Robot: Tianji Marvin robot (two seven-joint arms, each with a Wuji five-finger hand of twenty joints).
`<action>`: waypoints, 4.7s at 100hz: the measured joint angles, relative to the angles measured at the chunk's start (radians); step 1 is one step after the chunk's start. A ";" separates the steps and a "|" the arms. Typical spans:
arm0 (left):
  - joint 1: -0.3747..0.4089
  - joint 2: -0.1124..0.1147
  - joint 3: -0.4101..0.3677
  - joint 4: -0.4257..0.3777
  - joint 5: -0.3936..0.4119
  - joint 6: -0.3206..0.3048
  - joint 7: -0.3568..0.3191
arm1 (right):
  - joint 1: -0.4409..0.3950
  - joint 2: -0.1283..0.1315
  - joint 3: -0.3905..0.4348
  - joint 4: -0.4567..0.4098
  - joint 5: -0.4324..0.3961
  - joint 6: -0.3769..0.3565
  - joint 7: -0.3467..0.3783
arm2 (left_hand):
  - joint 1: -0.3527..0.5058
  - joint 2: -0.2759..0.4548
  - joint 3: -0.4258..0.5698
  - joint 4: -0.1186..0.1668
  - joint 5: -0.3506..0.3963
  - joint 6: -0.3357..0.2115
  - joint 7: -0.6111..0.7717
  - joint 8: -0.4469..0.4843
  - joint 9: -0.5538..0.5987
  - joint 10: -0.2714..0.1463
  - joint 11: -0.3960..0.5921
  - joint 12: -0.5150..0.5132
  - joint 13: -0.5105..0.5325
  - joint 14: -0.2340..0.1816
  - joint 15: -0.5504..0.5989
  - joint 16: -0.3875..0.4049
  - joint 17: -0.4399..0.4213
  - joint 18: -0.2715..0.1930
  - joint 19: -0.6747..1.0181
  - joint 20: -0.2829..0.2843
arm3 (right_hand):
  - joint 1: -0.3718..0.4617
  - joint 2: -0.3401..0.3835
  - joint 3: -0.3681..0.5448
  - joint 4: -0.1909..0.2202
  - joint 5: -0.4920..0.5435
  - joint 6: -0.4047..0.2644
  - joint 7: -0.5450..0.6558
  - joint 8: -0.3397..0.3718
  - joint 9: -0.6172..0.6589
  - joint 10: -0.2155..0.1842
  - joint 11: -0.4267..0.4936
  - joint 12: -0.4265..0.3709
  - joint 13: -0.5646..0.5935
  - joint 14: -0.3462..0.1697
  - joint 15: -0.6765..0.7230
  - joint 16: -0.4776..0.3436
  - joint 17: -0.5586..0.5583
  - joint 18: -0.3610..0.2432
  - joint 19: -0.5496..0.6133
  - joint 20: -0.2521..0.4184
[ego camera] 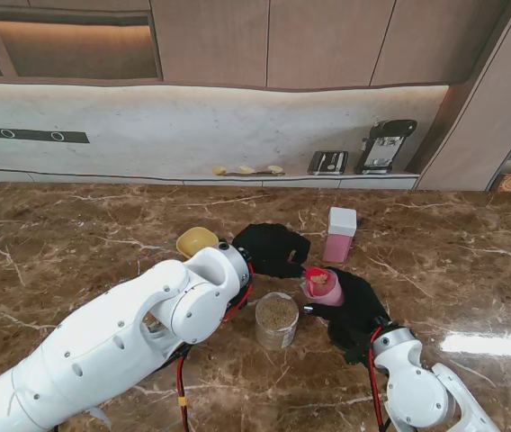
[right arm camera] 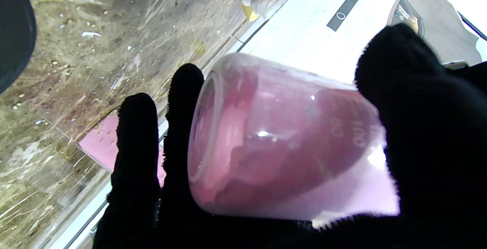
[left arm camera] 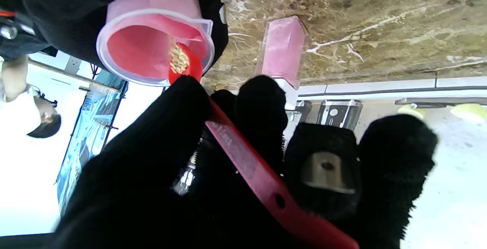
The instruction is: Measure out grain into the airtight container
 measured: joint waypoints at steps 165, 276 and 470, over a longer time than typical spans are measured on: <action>0.132 0.006 -0.160 -0.076 0.016 -0.042 0.050 | -0.003 -0.003 0.011 0.001 0.007 -0.002 -0.006 | -0.034 -0.001 0.028 -0.012 0.000 -0.040 0.000 0.001 0.000 -0.048 0.000 0.000 0.000 -0.034 0.000 0.000 0.014 -0.025 0.000 -0.011 | 0.000 0.000 0.000 0.000 0.000 0.000 0.000 0.000 0.001 0.000 0.000 0.000 0.000 0.000 0.001 0.000 0.000 0.000 0.000 0.000; -0.119 0.109 0.119 -0.054 0.071 0.298 -0.375 | -0.015 -0.006 0.028 0.000 0.014 -0.001 -0.013 | -0.034 -0.002 0.028 -0.012 0.000 -0.040 0.000 -0.009 0.000 -0.046 0.000 0.000 0.000 -0.034 0.001 0.000 0.014 -0.026 0.000 -0.011 | 0.000 0.000 0.000 0.000 0.000 0.000 0.000 0.000 0.001 0.000 0.000 0.000 0.000 0.000 0.001 0.000 0.000 0.000 0.000 0.000; -0.250 0.064 0.299 0.049 -0.220 0.427 -0.259 | -0.014 -0.006 0.030 0.012 0.026 -0.015 -0.008 | -0.034 -0.009 0.044 -0.011 0.000 -0.027 0.002 -0.022 0.000 -0.046 0.000 0.000 0.000 -0.035 0.012 -0.002 0.027 -0.037 0.013 -0.023 | 0.000 0.000 0.000 0.000 0.000 0.000 0.000 0.000 0.001 0.000 0.000 0.000 0.000 0.000 0.001 0.000 -0.010 0.000 0.000 0.000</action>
